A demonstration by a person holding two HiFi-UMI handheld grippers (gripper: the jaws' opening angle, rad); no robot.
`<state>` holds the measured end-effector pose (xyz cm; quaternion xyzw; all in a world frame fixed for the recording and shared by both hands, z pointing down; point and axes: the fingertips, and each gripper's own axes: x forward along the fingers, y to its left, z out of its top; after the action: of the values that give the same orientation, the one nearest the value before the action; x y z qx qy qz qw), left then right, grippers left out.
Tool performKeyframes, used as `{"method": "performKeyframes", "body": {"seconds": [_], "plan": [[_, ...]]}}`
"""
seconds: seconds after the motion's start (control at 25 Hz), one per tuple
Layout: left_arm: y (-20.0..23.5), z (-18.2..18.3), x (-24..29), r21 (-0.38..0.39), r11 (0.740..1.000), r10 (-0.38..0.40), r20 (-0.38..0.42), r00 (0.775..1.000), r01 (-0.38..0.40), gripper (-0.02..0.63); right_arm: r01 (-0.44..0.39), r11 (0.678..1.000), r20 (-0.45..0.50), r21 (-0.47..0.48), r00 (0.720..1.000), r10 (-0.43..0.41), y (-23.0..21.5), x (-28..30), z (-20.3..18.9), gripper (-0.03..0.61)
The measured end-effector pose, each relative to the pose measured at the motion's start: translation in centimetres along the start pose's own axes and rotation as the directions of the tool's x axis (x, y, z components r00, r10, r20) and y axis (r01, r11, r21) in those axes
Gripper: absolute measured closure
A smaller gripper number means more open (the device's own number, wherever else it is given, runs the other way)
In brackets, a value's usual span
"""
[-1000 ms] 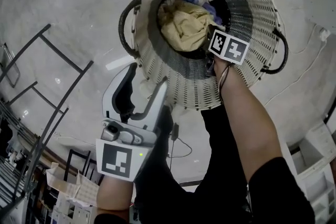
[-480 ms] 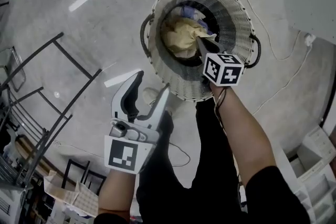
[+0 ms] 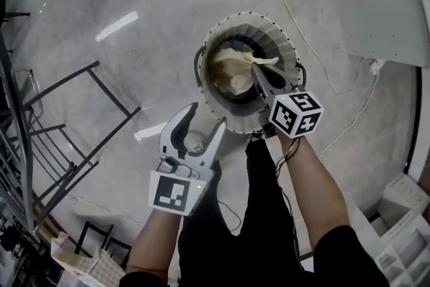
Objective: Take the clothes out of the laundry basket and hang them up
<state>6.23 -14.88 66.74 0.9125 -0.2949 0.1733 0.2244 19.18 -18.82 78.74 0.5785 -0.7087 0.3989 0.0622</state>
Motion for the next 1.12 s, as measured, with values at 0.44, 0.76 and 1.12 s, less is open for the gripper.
{"method": "performKeyframes", "body": {"seconds": [0.44,0.76,1.12], "plan": [[-4.7,10.5,-4.5,0.097,0.994,-0.058,0.072,0.996,0.051,0.376,-0.149,0.978,0.173,-0.148,0.969,0.174,13.0,-10.8,15.4,0.565],[-8.0,20.0,-7.9,0.256,0.967,-0.067,0.181,0.981,0.019,0.352,-0.257,0.919,0.238,-0.299,0.912,0.333,23.9,-20.0,24.1,0.565],[-12.0,28.0,-12.5,0.372,0.928,-0.083,0.231,0.969,-0.009,0.350,-0.325,0.822,0.238,-0.468,0.850,0.471,34.3,-29.3,28.6,0.565]]}}
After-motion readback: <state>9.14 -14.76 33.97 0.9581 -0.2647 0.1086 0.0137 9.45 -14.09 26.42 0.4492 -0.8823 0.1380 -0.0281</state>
